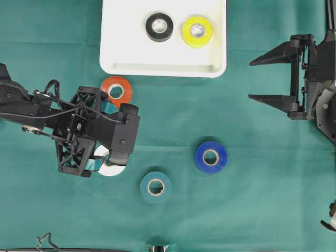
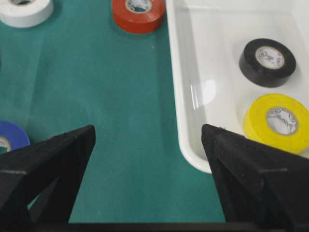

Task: Pick up the tape from a random location and place it into the white case.
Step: 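Lower the left gripper and close it on the white tape roll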

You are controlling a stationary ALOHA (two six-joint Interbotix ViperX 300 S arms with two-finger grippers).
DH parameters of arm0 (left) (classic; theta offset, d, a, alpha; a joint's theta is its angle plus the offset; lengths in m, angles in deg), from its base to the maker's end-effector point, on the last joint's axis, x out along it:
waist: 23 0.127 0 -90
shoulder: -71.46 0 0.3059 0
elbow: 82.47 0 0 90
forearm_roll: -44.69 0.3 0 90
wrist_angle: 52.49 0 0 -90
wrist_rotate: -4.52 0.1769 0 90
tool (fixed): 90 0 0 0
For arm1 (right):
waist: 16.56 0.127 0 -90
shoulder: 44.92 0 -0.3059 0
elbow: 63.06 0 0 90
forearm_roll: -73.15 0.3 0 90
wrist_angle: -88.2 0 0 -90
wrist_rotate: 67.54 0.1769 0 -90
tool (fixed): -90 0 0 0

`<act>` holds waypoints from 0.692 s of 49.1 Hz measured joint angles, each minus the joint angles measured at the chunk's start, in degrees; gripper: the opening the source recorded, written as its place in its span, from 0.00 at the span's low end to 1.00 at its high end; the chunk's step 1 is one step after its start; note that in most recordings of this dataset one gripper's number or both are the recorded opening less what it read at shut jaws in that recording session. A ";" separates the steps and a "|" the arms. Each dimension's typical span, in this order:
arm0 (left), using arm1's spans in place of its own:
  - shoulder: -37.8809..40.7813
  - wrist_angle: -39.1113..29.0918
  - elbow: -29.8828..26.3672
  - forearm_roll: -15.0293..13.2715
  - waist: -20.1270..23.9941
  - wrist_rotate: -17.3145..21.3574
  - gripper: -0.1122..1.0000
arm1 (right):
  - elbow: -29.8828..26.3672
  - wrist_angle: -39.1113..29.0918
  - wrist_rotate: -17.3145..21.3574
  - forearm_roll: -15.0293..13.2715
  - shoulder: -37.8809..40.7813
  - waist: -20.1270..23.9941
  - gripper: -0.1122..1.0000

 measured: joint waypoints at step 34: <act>2.64 6.50 2.64 -0.09 0.09 0.00 0.96 | 0.00 0.00 0.00 0.00 0.09 0.00 0.92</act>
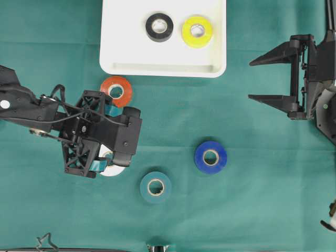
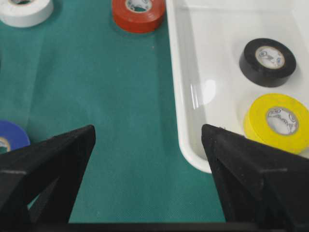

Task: Pick up the tape from a random location and place it into the white case.
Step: 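Lower the left gripper and close it on the white tape roll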

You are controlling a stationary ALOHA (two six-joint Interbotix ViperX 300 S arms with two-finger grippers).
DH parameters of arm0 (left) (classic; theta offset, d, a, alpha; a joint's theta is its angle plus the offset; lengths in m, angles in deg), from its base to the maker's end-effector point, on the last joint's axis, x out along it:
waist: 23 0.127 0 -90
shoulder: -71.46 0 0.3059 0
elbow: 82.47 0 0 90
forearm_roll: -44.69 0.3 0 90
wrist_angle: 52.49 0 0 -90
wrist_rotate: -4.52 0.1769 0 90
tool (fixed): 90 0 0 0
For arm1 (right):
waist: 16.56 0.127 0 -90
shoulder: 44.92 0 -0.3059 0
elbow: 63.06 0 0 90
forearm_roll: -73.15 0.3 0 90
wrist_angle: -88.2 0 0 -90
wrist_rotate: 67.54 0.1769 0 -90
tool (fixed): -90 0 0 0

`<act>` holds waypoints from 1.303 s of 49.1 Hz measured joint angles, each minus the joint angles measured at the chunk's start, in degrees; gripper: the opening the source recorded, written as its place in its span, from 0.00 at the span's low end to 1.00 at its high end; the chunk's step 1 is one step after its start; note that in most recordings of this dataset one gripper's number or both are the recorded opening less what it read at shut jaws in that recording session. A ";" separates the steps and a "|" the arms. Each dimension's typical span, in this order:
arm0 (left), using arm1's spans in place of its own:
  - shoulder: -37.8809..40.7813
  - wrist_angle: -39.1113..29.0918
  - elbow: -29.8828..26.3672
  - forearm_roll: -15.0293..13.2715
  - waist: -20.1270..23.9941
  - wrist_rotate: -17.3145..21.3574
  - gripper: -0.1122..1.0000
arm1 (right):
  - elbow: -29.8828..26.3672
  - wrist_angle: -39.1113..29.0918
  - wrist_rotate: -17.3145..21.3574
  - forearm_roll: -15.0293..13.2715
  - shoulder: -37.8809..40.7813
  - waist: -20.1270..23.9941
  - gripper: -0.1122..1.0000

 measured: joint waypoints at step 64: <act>11.78 15.21 5.98 0.09 -0.35 3.34 0.32 | 0.09 0.00 0.00 -0.09 1.41 0.00 0.92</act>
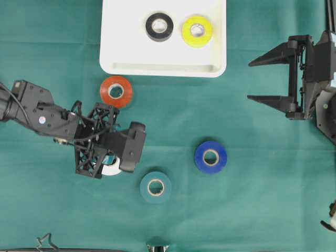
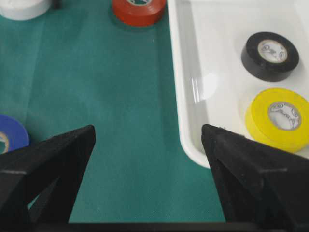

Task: Pick up the tape from a random location and place it into the white case.
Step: 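Lower the left gripper and close it on the white tape roll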

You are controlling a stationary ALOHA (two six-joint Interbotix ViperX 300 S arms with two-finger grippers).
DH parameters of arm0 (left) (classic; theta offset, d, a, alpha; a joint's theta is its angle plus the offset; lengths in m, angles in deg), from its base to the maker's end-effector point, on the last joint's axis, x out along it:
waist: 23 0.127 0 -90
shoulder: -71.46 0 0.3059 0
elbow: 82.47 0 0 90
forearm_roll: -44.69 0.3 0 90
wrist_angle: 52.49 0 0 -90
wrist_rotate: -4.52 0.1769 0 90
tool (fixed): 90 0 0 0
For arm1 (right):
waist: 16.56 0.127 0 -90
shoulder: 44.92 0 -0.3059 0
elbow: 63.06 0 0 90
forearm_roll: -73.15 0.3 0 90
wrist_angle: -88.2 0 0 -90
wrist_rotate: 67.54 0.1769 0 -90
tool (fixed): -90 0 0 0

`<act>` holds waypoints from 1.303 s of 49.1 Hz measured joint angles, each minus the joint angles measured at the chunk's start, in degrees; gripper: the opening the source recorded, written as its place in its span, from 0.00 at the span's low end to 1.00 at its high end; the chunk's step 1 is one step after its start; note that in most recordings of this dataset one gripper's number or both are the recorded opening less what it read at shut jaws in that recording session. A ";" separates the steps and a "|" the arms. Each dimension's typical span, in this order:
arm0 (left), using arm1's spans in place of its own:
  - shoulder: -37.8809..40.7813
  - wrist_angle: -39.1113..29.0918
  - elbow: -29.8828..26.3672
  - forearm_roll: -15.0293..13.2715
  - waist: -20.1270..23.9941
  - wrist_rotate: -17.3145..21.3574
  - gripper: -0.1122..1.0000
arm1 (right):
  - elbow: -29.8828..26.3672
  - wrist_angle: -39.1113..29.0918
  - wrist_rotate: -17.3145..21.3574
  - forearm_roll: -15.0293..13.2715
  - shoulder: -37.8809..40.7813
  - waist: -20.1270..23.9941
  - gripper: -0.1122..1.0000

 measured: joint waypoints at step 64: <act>-11.25 -18.46 -10.20 -0.26 -1.58 -0.26 0.31 | -0.62 0.00 0.00 0.00 0.44 0.00 0.92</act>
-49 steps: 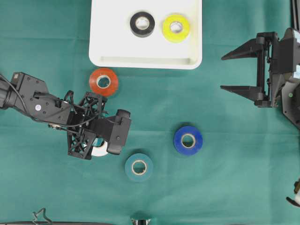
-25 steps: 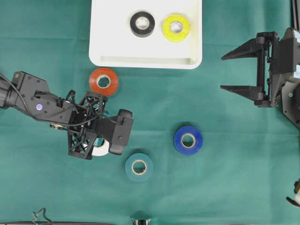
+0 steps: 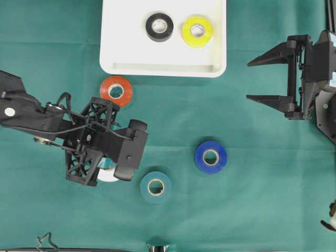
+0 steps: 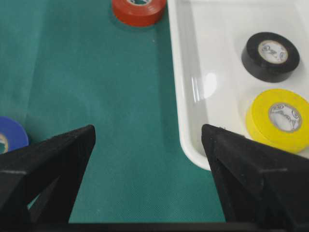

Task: Pick up the tape from a random location and place it into the white case.
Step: 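Lower the left gripper and close it on the white tape roll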

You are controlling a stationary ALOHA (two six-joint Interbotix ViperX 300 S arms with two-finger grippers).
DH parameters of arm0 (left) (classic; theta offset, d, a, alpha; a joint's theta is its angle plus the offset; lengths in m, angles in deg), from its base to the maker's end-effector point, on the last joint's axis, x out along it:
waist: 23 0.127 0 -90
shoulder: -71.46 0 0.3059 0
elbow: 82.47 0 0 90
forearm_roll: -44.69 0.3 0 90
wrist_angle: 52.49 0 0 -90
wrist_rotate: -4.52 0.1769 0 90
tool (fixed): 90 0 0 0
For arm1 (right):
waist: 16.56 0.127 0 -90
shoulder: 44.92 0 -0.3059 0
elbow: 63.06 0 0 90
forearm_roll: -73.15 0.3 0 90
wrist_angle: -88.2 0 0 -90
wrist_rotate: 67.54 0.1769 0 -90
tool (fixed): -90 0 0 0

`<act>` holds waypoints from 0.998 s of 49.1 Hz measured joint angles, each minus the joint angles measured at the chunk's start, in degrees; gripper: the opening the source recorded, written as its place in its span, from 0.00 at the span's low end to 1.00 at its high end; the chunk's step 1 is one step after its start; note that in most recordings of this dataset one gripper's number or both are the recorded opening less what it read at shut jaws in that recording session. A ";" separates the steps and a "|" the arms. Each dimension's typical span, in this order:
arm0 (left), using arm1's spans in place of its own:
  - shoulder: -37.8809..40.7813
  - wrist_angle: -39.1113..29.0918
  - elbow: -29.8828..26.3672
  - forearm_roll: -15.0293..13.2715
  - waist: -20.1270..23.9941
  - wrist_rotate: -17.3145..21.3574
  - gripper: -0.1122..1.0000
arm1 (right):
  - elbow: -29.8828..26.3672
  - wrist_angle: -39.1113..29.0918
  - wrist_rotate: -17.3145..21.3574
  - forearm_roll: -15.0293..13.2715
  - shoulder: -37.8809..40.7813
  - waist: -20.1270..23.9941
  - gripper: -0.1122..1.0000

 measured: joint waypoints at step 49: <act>-7.03 -15.82 -11.87 0.00 -0.44 -0.09 0.31 | -0.88 -1.76 0.00 0.00 0.00 0.00 0.92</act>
